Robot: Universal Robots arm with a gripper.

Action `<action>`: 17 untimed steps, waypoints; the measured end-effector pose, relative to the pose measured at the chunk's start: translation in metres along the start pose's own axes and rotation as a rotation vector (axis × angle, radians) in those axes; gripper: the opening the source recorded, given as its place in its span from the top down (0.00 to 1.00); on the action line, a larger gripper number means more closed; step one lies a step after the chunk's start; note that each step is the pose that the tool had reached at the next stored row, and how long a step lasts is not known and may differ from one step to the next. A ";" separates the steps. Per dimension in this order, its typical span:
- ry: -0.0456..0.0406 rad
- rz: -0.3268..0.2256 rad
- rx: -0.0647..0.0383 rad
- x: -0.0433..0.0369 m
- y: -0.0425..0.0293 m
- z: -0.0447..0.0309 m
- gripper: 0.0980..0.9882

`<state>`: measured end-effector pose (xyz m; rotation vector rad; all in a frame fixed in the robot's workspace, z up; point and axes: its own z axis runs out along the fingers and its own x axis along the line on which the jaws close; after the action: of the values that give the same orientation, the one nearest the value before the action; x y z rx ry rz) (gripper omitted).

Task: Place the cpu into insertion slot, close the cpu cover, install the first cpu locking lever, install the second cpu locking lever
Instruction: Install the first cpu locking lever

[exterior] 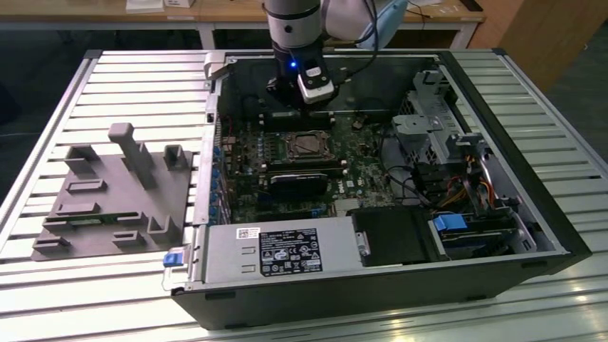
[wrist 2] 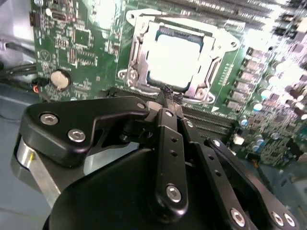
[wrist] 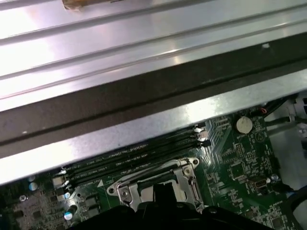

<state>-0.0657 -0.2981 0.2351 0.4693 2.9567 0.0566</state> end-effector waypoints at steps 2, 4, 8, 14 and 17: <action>-0.0015 -0.001 0.006 -0.0003 -0.0002 0.0000 1.00; -0.0017 -0.002 0.010 -0.0010 -0.0011 0.0000 1.00; -0.0018 -0.002 0.010 -0.0045 -0.0098 0.0002 1.00; -0.0016 -0.005 0.010 -0.0076 -0.0182 0.0002 1.00; -0.0008 -0.013 0.009 -0.0083 -0.0199 0.0003 1.00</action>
<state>-0.0639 -0.3196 0.2348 0.4517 2.9600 0.0417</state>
